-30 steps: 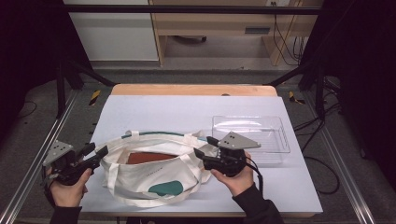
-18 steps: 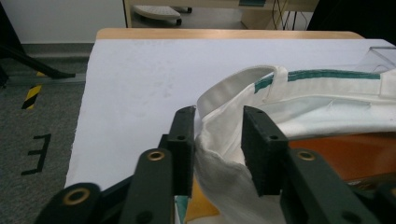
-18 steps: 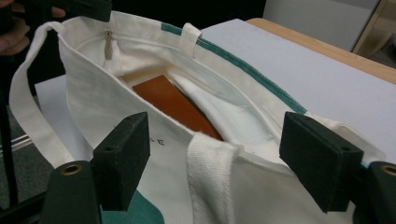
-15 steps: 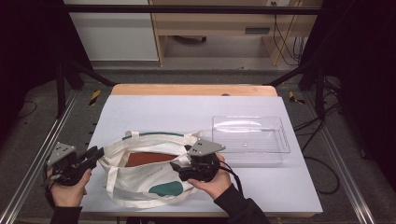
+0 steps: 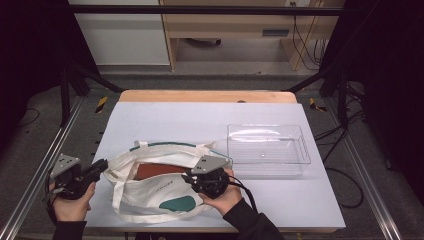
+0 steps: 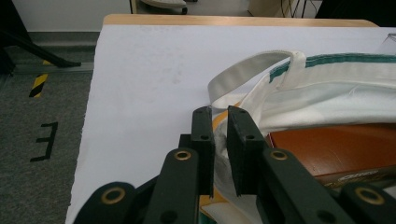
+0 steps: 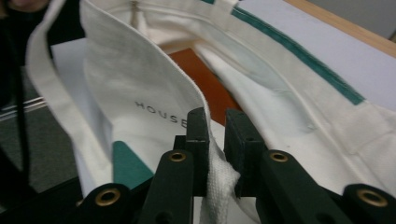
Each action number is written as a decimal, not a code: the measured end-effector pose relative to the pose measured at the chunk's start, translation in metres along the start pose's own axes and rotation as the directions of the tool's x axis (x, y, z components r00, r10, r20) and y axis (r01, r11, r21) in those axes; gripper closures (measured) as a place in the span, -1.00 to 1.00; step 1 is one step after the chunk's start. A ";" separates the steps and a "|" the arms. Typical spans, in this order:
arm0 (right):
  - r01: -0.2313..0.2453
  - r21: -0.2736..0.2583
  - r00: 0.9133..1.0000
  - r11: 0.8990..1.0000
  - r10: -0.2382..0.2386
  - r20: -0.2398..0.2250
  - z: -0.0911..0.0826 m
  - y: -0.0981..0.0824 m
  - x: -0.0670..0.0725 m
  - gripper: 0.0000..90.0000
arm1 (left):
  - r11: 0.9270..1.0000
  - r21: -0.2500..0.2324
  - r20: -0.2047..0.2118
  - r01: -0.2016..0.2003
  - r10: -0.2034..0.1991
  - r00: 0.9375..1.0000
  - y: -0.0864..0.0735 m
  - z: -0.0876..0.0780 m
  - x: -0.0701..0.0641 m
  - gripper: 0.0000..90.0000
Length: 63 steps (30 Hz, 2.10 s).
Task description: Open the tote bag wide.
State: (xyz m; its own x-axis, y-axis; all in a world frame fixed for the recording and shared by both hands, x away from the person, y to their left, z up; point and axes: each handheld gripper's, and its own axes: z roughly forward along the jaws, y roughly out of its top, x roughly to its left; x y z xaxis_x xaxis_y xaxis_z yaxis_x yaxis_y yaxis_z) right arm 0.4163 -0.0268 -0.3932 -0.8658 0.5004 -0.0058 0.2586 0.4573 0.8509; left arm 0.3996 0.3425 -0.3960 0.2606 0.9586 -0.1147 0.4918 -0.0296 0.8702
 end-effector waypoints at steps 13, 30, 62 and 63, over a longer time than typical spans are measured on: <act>-0.043 0.039 0.991 0.998 0.047 -0.125 -0.002 -0.034 0.024 0.83 | 0.996 -0.084 0.047 0.022 -0.018 0.999 0.007 -0.018 -0.005 0.60; -0.071 -0.006 0.989 0.997 0.069 -0.130 -0.018 -0.033 0.023 0.62 | 0.985 0.043 0.129 -0.167 0.160 0.979 -0.029 -0.011 -0.050 0.90; -0.139 0.148 0.990 0.979 0.139 0.013 0.004 -0.084 0.009 1.00 | 0.929 0.252 0.113 -0.272 0.251 0.961 -0.064 0.017 -0.053 0.92; -0.140 0.143 0.990 0.980 0.140 0.009 0.006 -0.086 0.008 1.00 | 0.928 0.255 0.114 -0.273 0.251 0.961 -0.065 0.018 -0.053 0.92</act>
State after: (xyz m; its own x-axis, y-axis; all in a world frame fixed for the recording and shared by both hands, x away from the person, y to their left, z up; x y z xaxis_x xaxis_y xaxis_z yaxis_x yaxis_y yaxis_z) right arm 0.3898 -0.0583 -0.4696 -0.8173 0.5659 0.1085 0.4356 0.4835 0.7592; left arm 0.3690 0.2881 -0.4549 0.4686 0.8818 0.0538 0.5972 -0.3611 0.7162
